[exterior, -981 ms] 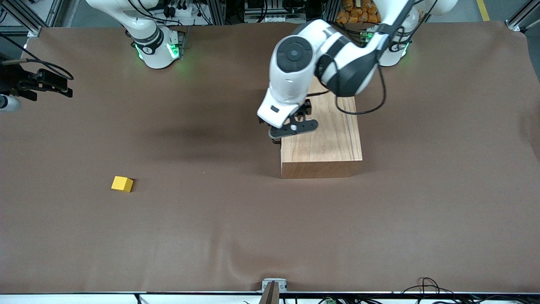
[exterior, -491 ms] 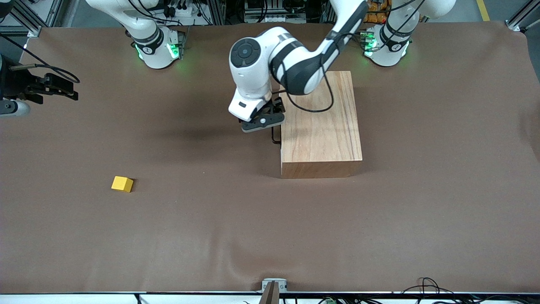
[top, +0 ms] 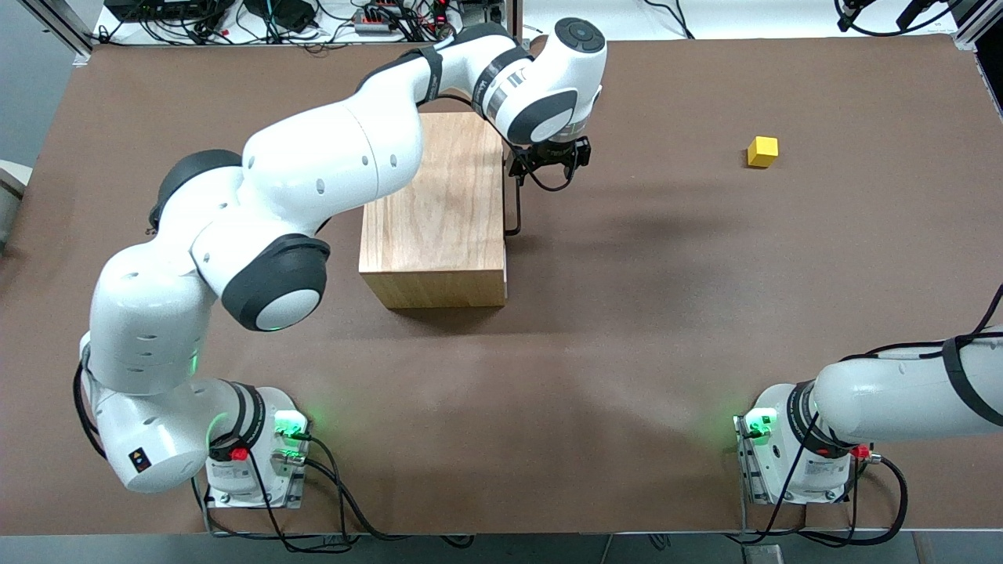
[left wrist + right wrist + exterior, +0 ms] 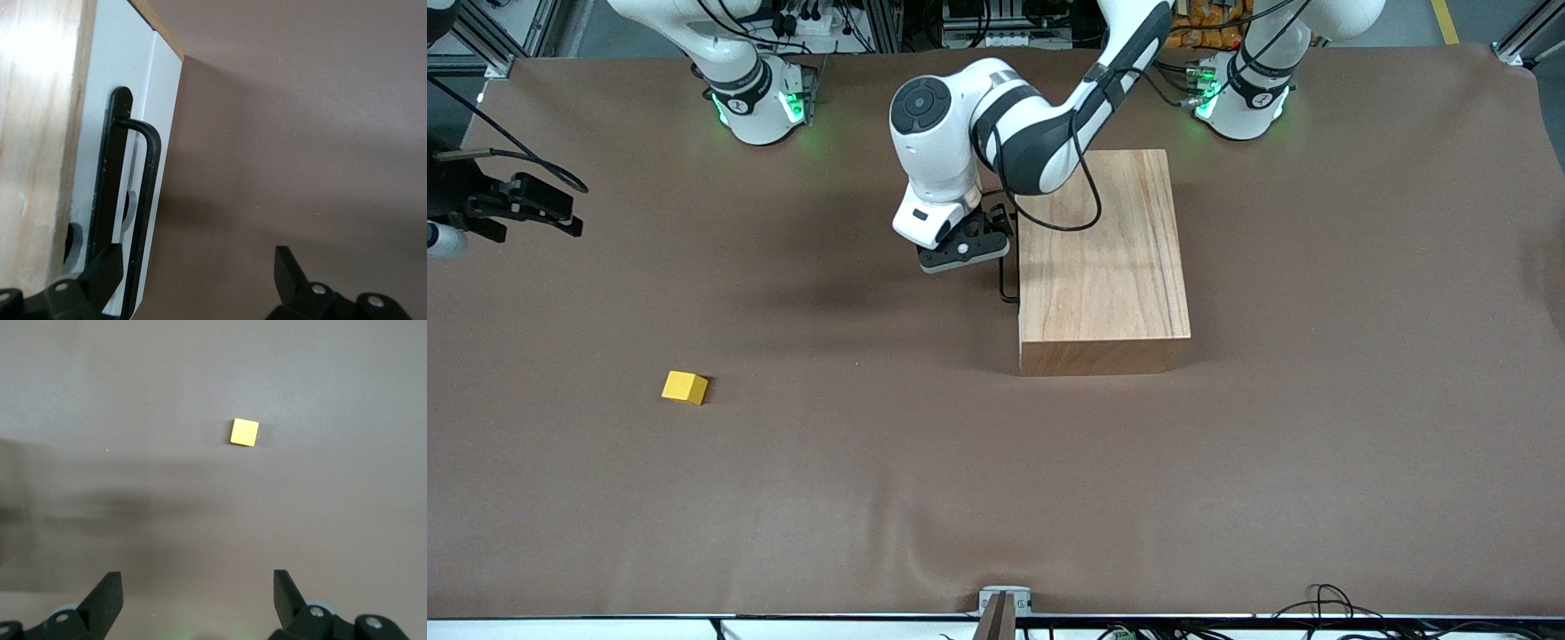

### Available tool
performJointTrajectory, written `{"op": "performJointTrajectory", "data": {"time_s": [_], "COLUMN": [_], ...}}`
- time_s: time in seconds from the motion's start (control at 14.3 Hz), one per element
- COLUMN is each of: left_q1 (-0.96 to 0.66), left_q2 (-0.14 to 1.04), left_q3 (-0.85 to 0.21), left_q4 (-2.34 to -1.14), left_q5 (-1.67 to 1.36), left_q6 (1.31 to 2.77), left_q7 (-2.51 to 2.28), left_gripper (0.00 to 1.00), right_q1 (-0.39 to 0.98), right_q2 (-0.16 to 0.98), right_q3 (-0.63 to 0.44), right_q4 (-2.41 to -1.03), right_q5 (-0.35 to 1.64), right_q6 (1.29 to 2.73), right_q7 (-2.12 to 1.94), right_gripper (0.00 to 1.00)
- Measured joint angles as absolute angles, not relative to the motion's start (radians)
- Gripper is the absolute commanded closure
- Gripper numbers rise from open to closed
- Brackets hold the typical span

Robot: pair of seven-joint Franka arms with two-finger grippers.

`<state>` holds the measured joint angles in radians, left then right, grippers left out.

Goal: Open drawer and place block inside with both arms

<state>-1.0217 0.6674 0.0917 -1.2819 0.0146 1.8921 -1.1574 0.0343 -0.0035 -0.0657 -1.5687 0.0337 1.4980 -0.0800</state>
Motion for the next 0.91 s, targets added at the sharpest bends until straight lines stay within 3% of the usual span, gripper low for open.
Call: {"op": "performJointTrajectory", "data": {"time_s": [0.91], "left_q1": [-1.074], "left_q2": [0.728], "left_q3": [0.085], "left_q4": [-1.283], "left_q5": [0.148], "left_q6": [1.866], "left_q7": [-1.155], "left_gripper": [0.00], "right_q1": [0.021], "right_q2": [0.012], "right_q3": [-0.075], "right_q4": [-1.572], "right_q5": [0.007], "right_q6": [1.505], "right_q7": [0.059], "right_gripper": [0.00]}}
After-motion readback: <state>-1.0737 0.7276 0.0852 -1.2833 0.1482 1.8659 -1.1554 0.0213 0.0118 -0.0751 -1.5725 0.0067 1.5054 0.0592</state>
